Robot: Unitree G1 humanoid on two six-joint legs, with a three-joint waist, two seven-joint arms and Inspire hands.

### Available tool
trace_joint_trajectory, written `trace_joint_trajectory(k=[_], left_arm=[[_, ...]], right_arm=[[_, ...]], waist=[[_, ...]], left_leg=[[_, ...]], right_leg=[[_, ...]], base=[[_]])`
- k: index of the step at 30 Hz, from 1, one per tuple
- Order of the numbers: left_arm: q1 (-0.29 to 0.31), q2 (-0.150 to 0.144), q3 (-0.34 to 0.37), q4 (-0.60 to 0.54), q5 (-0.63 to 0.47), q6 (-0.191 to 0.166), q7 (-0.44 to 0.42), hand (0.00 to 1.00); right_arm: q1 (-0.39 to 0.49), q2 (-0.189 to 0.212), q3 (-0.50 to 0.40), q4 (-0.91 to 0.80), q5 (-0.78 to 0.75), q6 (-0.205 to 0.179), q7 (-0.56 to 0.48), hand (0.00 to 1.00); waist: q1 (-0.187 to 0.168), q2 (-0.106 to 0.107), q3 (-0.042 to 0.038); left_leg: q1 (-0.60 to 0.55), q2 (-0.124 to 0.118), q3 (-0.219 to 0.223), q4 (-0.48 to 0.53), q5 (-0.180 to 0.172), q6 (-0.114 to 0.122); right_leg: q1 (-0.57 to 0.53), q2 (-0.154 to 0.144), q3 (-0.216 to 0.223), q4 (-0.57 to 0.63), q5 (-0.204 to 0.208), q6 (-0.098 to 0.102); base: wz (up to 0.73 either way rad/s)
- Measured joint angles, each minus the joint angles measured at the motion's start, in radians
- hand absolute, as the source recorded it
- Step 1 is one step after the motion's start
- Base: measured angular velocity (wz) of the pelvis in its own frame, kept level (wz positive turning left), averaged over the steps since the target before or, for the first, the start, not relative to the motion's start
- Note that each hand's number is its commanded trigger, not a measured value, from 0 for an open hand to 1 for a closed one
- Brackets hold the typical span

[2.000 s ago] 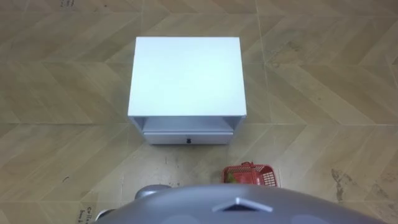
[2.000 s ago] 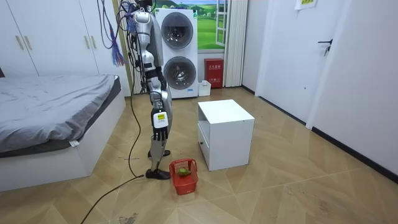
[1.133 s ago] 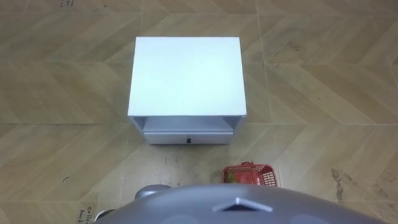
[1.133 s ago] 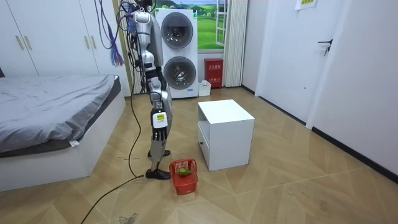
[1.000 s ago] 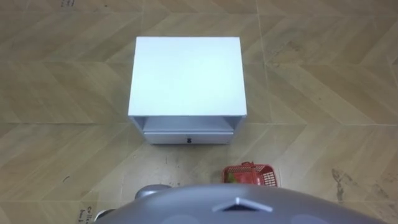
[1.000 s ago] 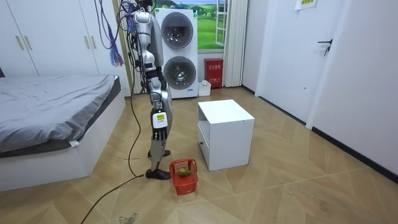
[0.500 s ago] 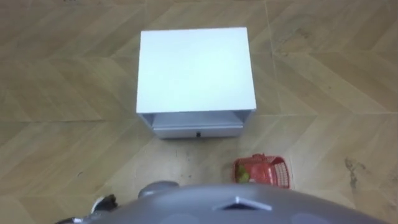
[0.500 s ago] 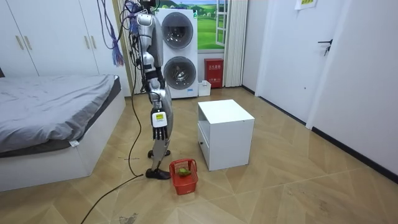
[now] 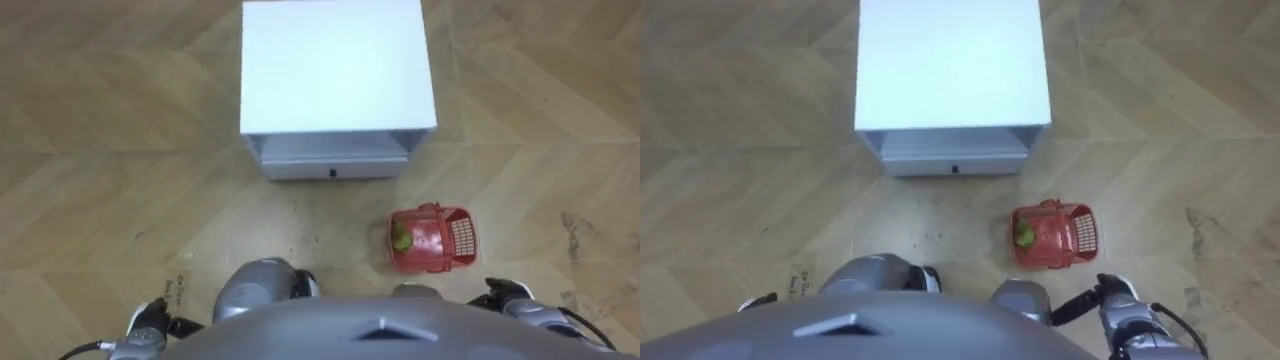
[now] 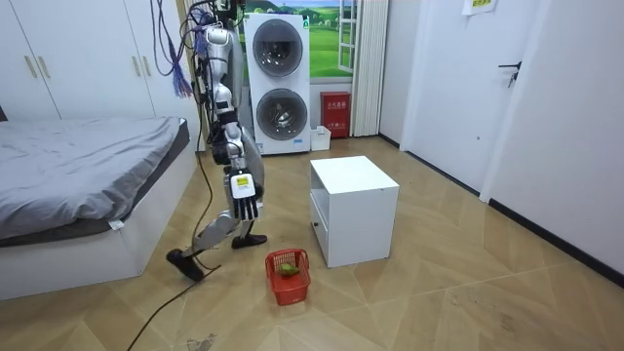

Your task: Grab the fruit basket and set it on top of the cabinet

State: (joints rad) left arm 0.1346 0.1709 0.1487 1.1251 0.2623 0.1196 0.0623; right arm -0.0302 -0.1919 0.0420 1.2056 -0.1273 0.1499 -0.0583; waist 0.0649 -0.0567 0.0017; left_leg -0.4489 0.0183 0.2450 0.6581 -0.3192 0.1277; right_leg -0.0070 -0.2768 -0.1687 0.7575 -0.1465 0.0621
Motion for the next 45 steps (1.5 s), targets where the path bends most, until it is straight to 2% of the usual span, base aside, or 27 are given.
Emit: trace_joint_trajectory(k=[1, 2, 3, 4, 5, 6, 7, 9, 10, 11, 12, 13, 14, 15, 17, 20, 21, 24, 29, 32, 37, 41, 43, 45], left_arm=[[-0.009, 0.006, -0.006, 0.008, -0.014, -0.002, 0.003, 0.0], [-0.059, 0.012, -0.01, 0.033, -0.034, -0.005, 0.013, 0.0], [-0.093, 0.012, -0.018, 0.05, -0.034, -0.02, 0.019, 0.0], [-0.106, 0.013, -0.025, 0.061, -0.033, -0.032, 0.021, 0.0], [-0.137, 0.015, -0.04, 0.083, -0.04, -0.051, 0.024, 0.0], [-0.175, 0.024, -0.066, 0.109, -0.069, -0.071, 0.032, 0.0], [-0.195, 0.027, -0.08, 0.119, -0.082, -0.078, 0.038, 0.0], [-0.229, 0.036, -0.127, 0.149, -0.136, -0.093, 0.056, 0.0], [-0.231, 0.039, -0.137, 0.155, -0.14, -0.096, 0.059, 0.0], [-0.236, 0.043, -0.145, 0.164, -0.142, -0.098, 0.065, 0.0], [-0.235, 0.046, -0.145, 0.179, -0.145, -0.101, 0.072, 0.0], [-0.236, 0.047, -0.145, 0.19, -0.154, -0.105, 0.082, 0.0], [-0.238, 0.051, -0.148, 0.195, -0.173, -0.107, 0.101, 0.0], [-0.242, 0.055, -0.159, 0.196, -0.185, -0.118, 0.121, 0.0], [-0.244, 0.057, -0.164, 0.205, -0.196, -0.132, 0.135, 0.0], [-0.224, 0.071, -0.181, 0.216, -0.238, -0.135, 0.168, 0.0], [-0.224, 0.08, -0.204, 0.227, -0.242, -0.144, 0.182, 0.0], [-0.222, 0.085, -0.236, 0.234, -0.252, -0.16, 0.204, 0.0], [-0.175, 0.082, -0.248, 0.23, -0.254, -0.173, 0.21, 0.0], [-0.152, 0.081, -0.253, 0.235, -0.254, -0.173, 0.21, 0.0], [-0.108, 0.079, -0.274, 0.241, -0.254, -0.174, 0.207, 0.0], [-0.087, 0.084, -0.275, 0.249, -0.253, -0.184, 0.193, 0.0], [-0.072, 0.084, -0.289, 0.248, -0.254, -0.185, 0.186, 0.0], [-0.049, 0.085, -0.321, 0.246, -0.261, -0.184, 0.169, 0.0]], right_arm=[[-0.021, 0.0, 0.01, 0.0, 0.02, -0.007, 0.002, 0.0], [-0.06, 0.002, 0.015, 0.001, 0.06, -0.026, 0.007, 0.0], [-0.09, 0.005, 0.017, 0.001, 0.086, -0.031, 0.005, 0.0], [-0.1, 0.009, 0.02, 0.003, 0.092, -0.031, 0.004, 0.0], [-0.116, 0.014, 0.025, 0.001, 0.117, -0.031, 0.002, 0.0], [-0.142, 0.017, 0.025, 0.004, 0.133, -0.036, -0.002, 0.0], [-0.152, 0.017, 0.025, 0.005, 0.147, -0.043, -0.006, 0.0], [-0.187, 0.016, 0.024, -0.002, 0.201, -0.068, -0.027, 0.0], [-0.197, 0.017, 0.024, -0.005, 0.203, -0.073, -0.03, 0.0], [-0.209, 0.017, 0.018, -0.006, 0.205, -0.088, -0.032, 0.0], [-0.226, 0.016, -0.004, -0.007, 0.21, -0.092, -0.04, 0.0], [-0.232, 0.016, -0.016, -0.013, 0.214, -0.094, -0.05, 0.0], [-0.233, 0.016, -0.028, -0.034, 0.237, -0.102, -0.075, 0.0], [-0.24, 0.015, -0.038, -0.055, 0.241, -0.114, -0.095, 0.0], [-0.259, 0.015, -0.072, -0.083, 0.237, -0.119, -0.115, 0.0], [-0.31, 0.016, -0.096, -0.109, 0.238, -0.129, -0.138, 0.0], [-0.309, 0.014, -0.109, -0.135, 0.24, -0.137, -0.154, 0.0], [-0.315, -0.016, -0.112, -0.167, 0.242, -0.153, -0.186, 0.0], [-0.316, -0.051, -0.116, -0.237, 0.244, -0.153, -0.211, 0.0], [-0.317, -0.064, -0.121, -0.262, 0.241, -0.154, -0.226, 0.0], [-0.317, -0.092, -0.124, -0.263, 0.24, -0.154, -0.254, 0.0], [-0.322, -0.123, -0.117, -0.263, 0.241, -0.154, -0.258, 0.0], [-0.328, -0.139, -0.103, -0.264, 0.242, -0.155, -0.258, 0.0], [-0.332, -0.16, -0.075, -0.263, 0.261, -0.158, -0.258, 0.0]], waist=[[0.0, -0.001, 0.0026], [-0.002, 0.002, 0.0075], [-0.002, 0.01, 0.0109], [-0.003, 0.008, 0.0111], [0.002, 0.003, 0.0019], [0.001, -0.014, 0.0091], [0.001, -0.021, 0.0173], [0.019, -0.03, 0.0196], [0.02, -0.029, 0.0201], [0.017, -0.029, 0.02], [0.018, -0.03, 0.0193], [0.015, -0.031, 0.02], [0.004, -0.04, 0.0186], [-0.01, -0.051, 0.0251], [-0.016, -0.059, 0.025], [-0.014, -0.061, 0.0263], [-0.029, -0.075, 0.0299], [-0.039, -0.088, 0.0349], [-0.057, -0.109, 0.0322], [-0.062, -0.125, 0.035], [-0.063, -0.131, 0.0385], [-0.06, -0.141, 0.0438], [-0.059, -0.145, 0.0457], [-0.059, -0.144, 0.0464]], left_leg=[[-0.037, 0.01, -0.003, 0.031, 0.0, 0.0], [-0.116, 0.033, -0.025, 0.109, 0.0, -0.001], [-0.181, 0.037, -0.07, 0.173, 0.002, -0.006], [-0.206, 0.035, -0.091, 0.191, 0.001, -0.009], [-0.251, 0.016, -0.127, 0.221, -0.001, -0.031], [-0.31, -0.003, -0.153, 0.279, -0.006, -0.038], [-0.34, -0.01, -0.157, 0.324, -0.015, -0.033], [-0.468, -0.014, -0.166, 0.5, -0.077, -0.025], [-0.494, -0.015, -0.166, 0.539, -0.091, -0.019], [-0.535, -0.02, -0.165, 0.602, -0.122, -0.013], [-0.573, -0.032, -0.158, 0.657, -0.144, 0.001], [-0.593, -0.032, -0.146, 0.687, -0.155, 0.01], [-0.622, -0.03, -0.112, 0.739, -0.17, 0.027], [-0.647, -0.029, -0.078, 0.788, -0.183, 0.038], [-0.686, -0.026, -0.047, 0.849, -0.203, 0.038], [-0.732, -0.028, -0.037, 0.95, -0.237, 0.064], [-0.743, -0.035, -0.026, 0.988, -0.252, 0.075], [-0.771, -0.03, -0.025, 1.085, -0.289, 0.081], [-0.778, -0.025, -0.025, 1.148, -0.311, 0.065], [-0.778, -0.024, -0.025, 1.157, -0.307, 0.044], [-0.781, -0.016, -0.028, 1.177, -0.306, 0.022], [-0.802, -0.017, -0.036, 1.2, -0.305, -0.012], [-0.817, -0.02, -0.042, 1.22, -0.303, -0.029], [-0.842, -0.036, -0.068, 1.255, -0.298, -0.062]], right_leg=[[0.004, 0.005, 0.004, -0.035, -0.024, 0.02], [0.002, 0.032, -0.008, -0.074, -0.111, 0.049], [-0.01, 0.06, -0.01, -0.078, -0.17, 0.043], [-0.018, 0.072, -0.007, -0.075, -0.194, 0.043], [-0.05, 0.072, 0.006, -0.028, -0.257, 0.045], [-0.093, 0.05, 0.009, 0.079, -0.332, 0.059], [-0.122, 0.04, 0.011, 0.141, -0.372, 0.057], [-0.229, 0.008, 0.014, 0.376, -0.488, 0.055], [-0.249, 0.0, 0.015, 0.43, -0.505, 0.054], [-0.285, -0.012, 0.025, 0.524, -0.528, 0.059], [-0.321, -0.038, 0.029, 0.629, -0.537, 0.066], [-0.338, -0.053, 0.03, 0.691, -0.536, 0.067], [-0.352, -0.086, 0.032, 0.791, -0.523, 0.061], [-0.374, -0.113, 0.053, 0.867, -0.531, 0.063], [-0.416, -0.143, 0.081, 0.968, -0.531, 0.063], [-0.447, -0.153, 0.113, 1.096, -0.531, 0.062], [-0.439, -0.171, 0.114, 1.153, -0.53, 0.063], [-0.431, -0.181, 0.129, 1.252, -0.529, 0.062], [-0.423, -0.197, 0.14, 1.338, -0.529, 0.062], [-0.423, -0.198, 0.147, 1.367, -0.529, 0.06], [-0.422, -0.196, 0.153, 1.405, -0.537, 0.046], [-0.433, -0.193, 0.163, 1.457, -0.55, 0.022], [-0.435, -0.19, 0.174, 1.49, -0.563, 0.018], [-0.427, -0.173, 0.186, 1.535, -0.585, 0.011]], base=[[-0.05], [0.07], [0.16], [0.23], [0.37], [0.42], [0.48], [0.22], [0.14], [0.26], [0.33], [0.56], [0.82], [0.88], [0.42], [0.03], [0.32], [0.27], [0.0], [0.03], [0.02], [0.02], [0.0], [-0.06]])
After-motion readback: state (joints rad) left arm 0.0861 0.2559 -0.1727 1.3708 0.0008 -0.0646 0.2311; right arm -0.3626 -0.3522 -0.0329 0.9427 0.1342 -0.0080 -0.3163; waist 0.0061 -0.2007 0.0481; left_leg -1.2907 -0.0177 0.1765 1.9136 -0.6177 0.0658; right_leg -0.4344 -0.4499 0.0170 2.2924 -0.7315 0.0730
